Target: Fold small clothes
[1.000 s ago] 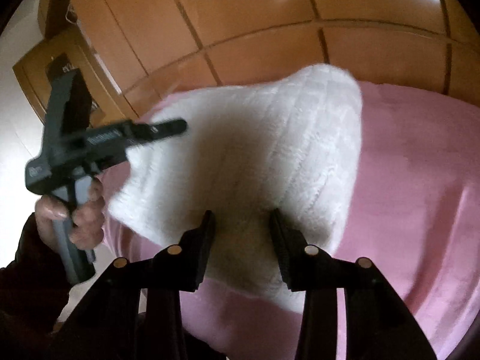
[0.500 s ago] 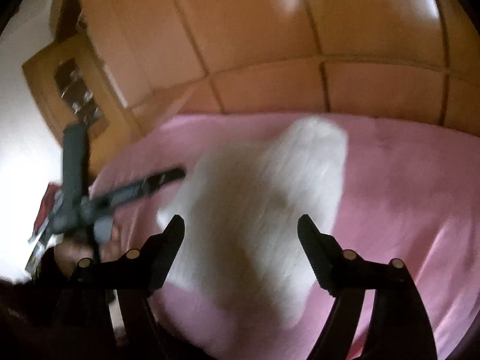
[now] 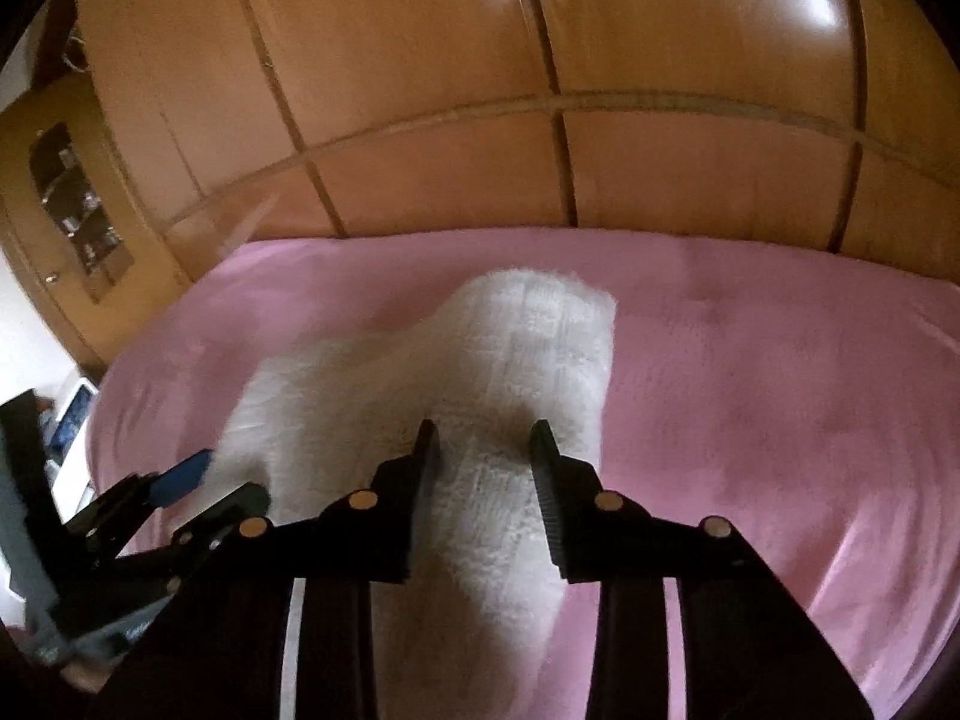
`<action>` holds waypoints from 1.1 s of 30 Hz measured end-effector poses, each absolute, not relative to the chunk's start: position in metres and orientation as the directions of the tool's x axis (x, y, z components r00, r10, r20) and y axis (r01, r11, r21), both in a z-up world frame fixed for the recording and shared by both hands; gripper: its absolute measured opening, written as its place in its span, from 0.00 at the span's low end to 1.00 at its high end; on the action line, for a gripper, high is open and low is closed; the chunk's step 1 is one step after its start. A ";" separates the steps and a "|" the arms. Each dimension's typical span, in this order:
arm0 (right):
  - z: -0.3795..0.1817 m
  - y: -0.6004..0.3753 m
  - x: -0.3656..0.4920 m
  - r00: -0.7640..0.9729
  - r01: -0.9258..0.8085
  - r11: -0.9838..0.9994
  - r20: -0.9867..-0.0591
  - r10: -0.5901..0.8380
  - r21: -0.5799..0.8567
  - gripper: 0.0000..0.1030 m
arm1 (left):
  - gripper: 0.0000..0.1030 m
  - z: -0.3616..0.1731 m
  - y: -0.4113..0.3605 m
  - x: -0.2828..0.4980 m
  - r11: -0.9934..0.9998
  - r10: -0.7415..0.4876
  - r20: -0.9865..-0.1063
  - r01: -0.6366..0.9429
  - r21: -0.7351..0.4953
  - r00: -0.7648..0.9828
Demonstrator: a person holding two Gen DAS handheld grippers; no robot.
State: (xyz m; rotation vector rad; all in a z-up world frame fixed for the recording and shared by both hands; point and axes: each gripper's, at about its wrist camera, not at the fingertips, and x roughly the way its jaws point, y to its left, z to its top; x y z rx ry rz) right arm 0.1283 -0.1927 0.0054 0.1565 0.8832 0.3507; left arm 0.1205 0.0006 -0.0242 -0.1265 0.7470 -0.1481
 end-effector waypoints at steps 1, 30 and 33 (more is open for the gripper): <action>-0.006 -0.185 0.127 0.595 -0.222 0.941 -0.729 0.337 0.254 0.32 | 0.66 -0.026 0.002 0.122 0.982 -0.177 -0.669 0.085 -0.169 0.721; -0.003 -0.200 0.038 0.547 -0.320 0.907 -0.728 0.413 0.274 0.57 | 0.84 -0.046 0.031 0.127 0.987 -0.137 -0.685 0.037 -0.158 0.716; -0.022 -0.196 0.028 0.511 -0.307 0.902 -0.747 0.426 0.304 0.58 | 0.86 -0.055 0.039 0.132 0.988 -0.127 -0.700 0.024 -0.156 0.703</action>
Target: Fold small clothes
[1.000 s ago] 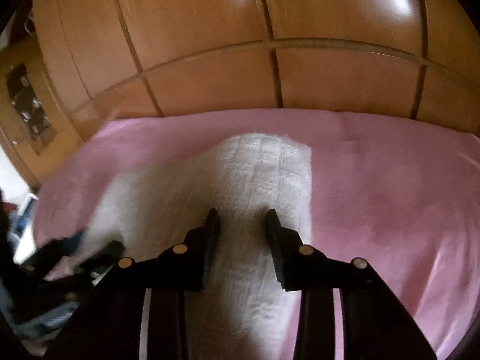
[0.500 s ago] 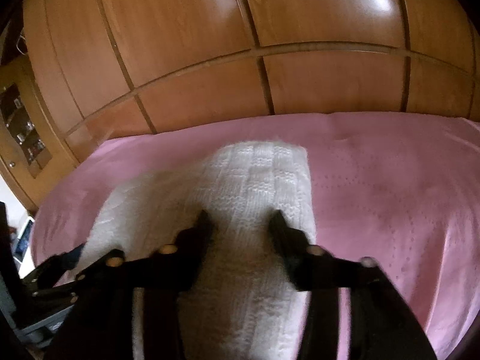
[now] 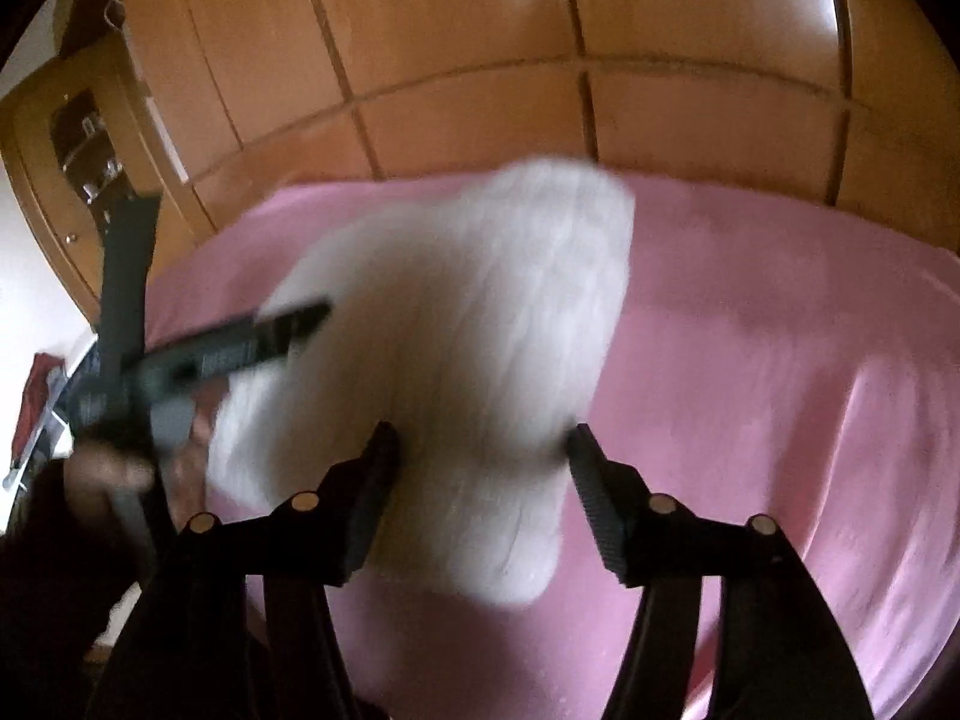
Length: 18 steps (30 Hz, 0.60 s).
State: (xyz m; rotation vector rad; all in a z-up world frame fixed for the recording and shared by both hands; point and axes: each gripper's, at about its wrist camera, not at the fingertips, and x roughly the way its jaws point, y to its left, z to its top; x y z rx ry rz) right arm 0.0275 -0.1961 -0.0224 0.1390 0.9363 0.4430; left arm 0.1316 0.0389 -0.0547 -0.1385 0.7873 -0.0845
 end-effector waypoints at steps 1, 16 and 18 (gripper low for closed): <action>-0.029 -0.196 0.027 0.495 -0.286 0.895 -0.748 0.443 0.341 0.59 | 0.86 -0.059 0.044 0.134 0.985 -0.141 -0.706 0.024 -0.173 0.694; -0.032 -0.266 0.112 0.413 -0.177 0.710 -0.603 0.682 0.682 0.98 | 0.86 -0.073 0.072 0.147 0.943 -0.300 -0.701 0.092 -0.319 0.647; -0.045 -0.258 0.135 0.360 -0.170 0.663 -0.580 0.731 0.729 0.98 | 0.86 -0.075 0.074 0.147 0.933 -0.326 -0.697 0.101 -0.344 0.639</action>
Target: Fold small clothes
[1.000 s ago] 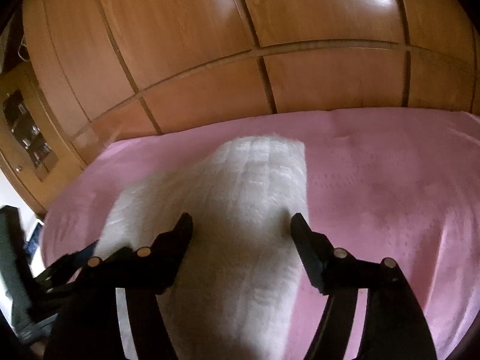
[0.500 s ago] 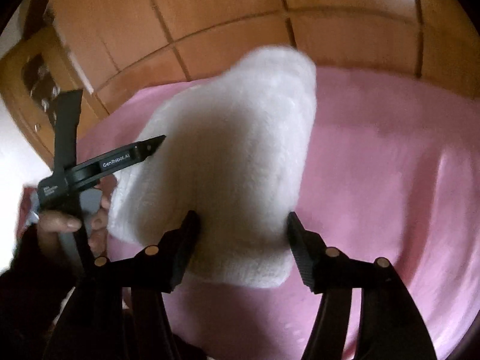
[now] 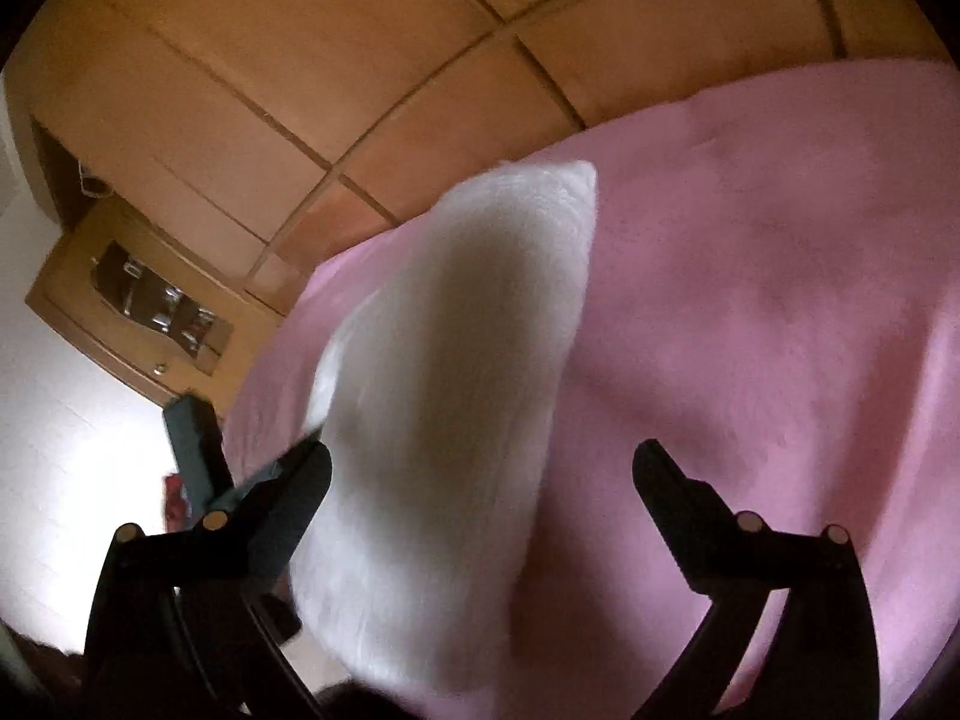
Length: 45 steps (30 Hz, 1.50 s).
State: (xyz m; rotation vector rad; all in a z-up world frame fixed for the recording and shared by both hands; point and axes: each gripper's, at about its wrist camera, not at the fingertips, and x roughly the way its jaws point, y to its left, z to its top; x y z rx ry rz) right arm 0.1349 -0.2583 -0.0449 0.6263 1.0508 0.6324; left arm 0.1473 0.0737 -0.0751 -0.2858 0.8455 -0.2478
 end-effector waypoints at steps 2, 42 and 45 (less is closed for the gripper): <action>-0.057 -0.245 0.152 0.305 -0.166 0.624 -0.562 0.769 0.763 0.98 | 0.86 -0.077 0.076 0.147 0.925 -0.350 -0.690 0.115 -0.363 0.634; 0.015 -0.462 -0.015 0.775 0.192 0.888 -0.619 0.124 0.418 0.45 | 0.48 -0.039 -0.308 0.173 0.820 -0.437 -0.716 0.568 -0.069 0.545; 0.014 -0.422 -0.017 0.744 0.081 0.942 -0.649 0.160 0.324 0.33 | 0.48 -0.040 -0.306 0.177 0.828 -0.427 -0.707 0.559 -0.054 0.564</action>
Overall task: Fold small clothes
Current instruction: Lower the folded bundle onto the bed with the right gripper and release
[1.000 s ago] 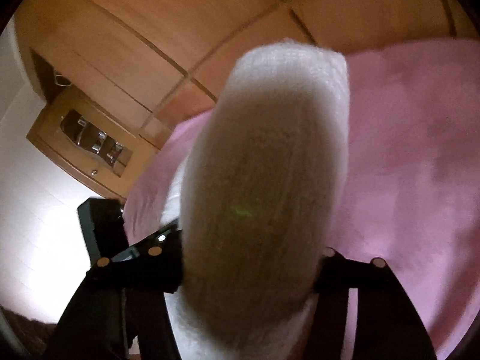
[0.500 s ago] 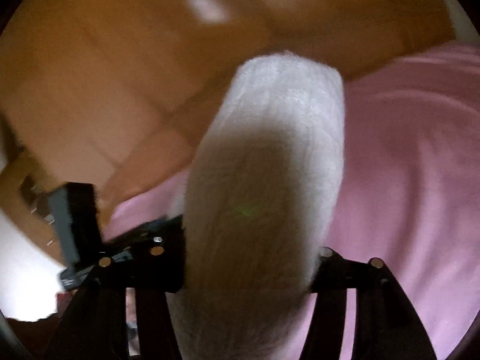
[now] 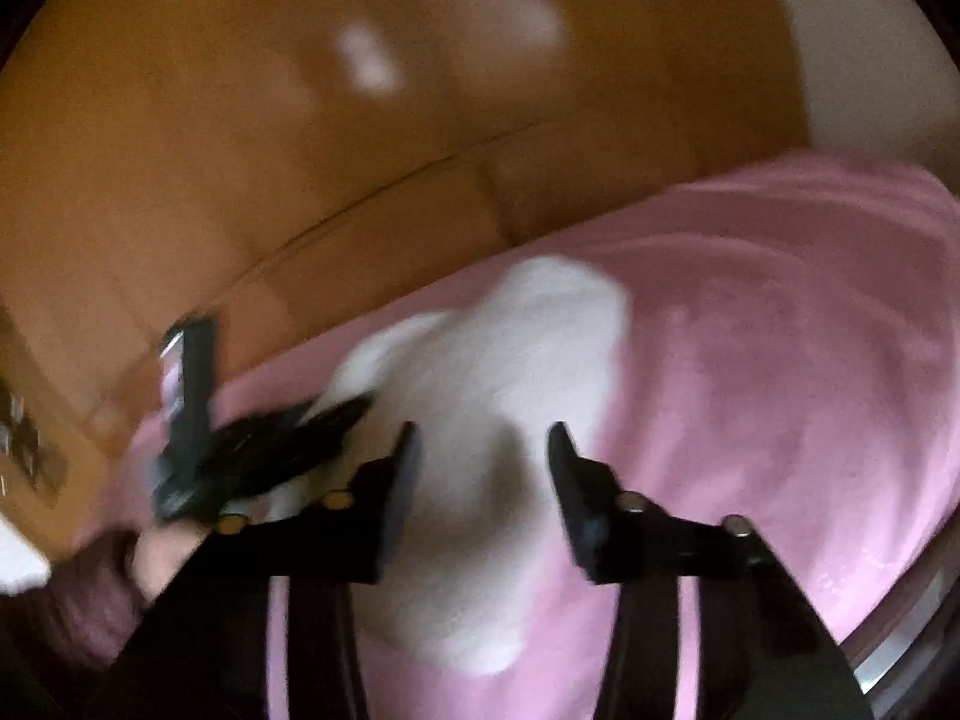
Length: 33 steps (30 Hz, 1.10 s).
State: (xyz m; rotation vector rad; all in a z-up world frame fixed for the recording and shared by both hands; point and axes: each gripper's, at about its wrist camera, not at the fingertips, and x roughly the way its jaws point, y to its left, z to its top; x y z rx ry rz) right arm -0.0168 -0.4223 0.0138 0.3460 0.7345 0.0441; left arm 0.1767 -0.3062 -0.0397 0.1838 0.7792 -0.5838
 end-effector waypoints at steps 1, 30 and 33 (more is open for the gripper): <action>0.005 -0.408 -0.012 0.717 0.068 0.955 -0.680 0.153 0.287 0.33 | 0.48 -0.041 -0.306 0.175 0.829 -0.423 -0.702 0.558 -0.045 0.573; -0.007 -0.356 -0.032 0.689 0.213 0.945 -0.724 0.034 0.246 0.84 | 0.79 0.012 -0.214 0.080 0.892 -0.415 -0.574 0.441 -0.102 0.706; 0.001 -0.361 -0.039 0.700 0.264 0.932 -0.714 -0.006 0.250 0.89 | 0.81 0.016 -0.209 0.074 0.893 -0.417 -0.569 0.436 -0.111 0.709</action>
